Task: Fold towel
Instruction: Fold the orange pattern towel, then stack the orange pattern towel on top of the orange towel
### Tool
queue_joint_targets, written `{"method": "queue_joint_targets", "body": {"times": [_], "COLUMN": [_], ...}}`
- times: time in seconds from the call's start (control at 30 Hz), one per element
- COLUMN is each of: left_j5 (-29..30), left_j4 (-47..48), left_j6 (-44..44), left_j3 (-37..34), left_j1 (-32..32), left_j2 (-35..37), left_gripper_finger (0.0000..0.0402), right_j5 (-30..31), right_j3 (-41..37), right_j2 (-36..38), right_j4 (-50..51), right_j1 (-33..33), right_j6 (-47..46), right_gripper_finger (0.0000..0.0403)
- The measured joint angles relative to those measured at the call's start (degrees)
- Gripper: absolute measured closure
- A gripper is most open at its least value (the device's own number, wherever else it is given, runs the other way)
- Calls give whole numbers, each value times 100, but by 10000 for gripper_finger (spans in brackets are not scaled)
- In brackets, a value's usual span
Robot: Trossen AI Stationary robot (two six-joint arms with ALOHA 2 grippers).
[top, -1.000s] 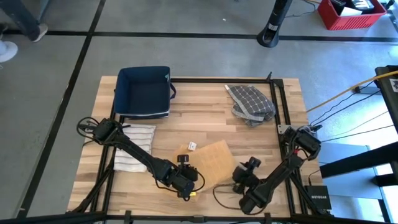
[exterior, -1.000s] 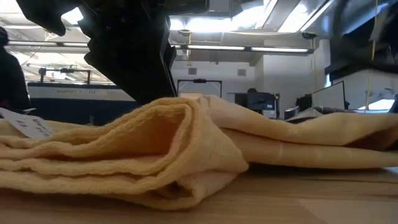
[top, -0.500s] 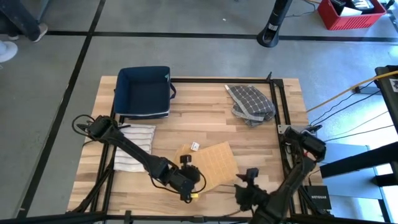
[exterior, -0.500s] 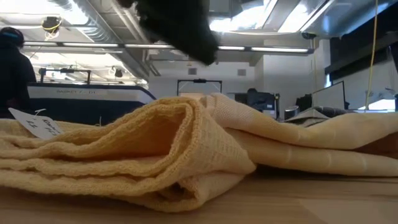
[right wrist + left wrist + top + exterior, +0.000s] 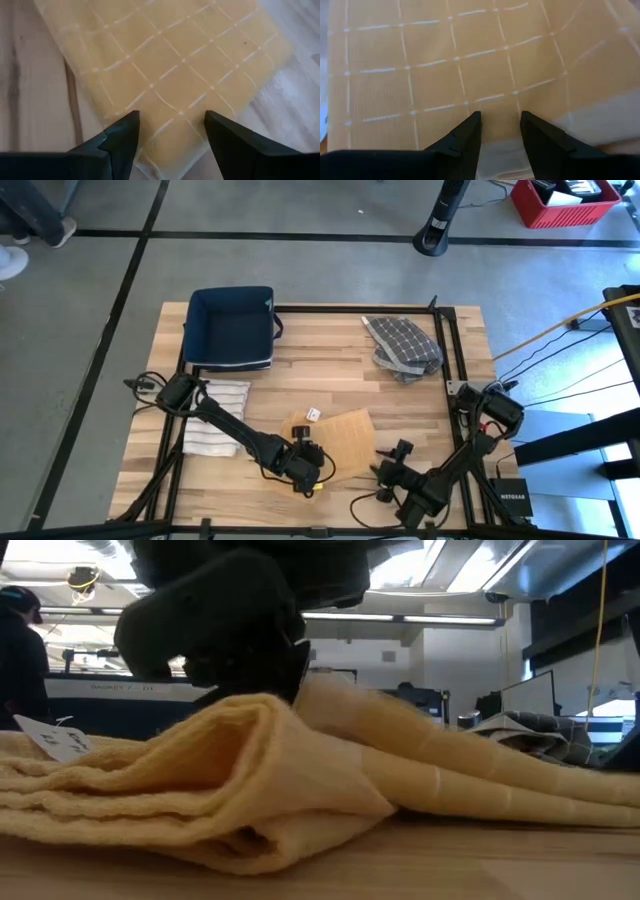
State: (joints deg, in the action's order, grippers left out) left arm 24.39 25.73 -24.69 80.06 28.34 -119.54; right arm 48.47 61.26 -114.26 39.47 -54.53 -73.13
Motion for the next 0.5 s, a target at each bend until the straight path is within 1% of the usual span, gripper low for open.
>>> {"method": "queue_joint_targets", "body": {"times": [0.1, 0.2, 0.27, 0.4, 0.5], "left_j5": [-16, -25, -55, -118, -132], "left_j4": [141, 132, 169, 475, 790], "left_j6": [-62, -55, -37, -23, -19], "left_j3": [12, 10, 66, 425, 750], "left_j1": [-2, 0, 0, 40, 104], "left_j2": [-5, 8, 13, 74, 239], "left_gripper_finger": [270, 270, 270, 270, 270], "right_j5": [-216, -241, -182, 35, 164], "right_j3": [-39, 126, 343, 861, 1086], "right_j2": [24, 63, 157, 366, 462], "right_j4": [-97, 254, 612, 1317, 1414], "right_j1": [32, 30, 21, 13, 20], "right_j6": [226, 296, 317, 319, 318], "right_gripper_finger": [175, 175, 175, 175, 175]}}
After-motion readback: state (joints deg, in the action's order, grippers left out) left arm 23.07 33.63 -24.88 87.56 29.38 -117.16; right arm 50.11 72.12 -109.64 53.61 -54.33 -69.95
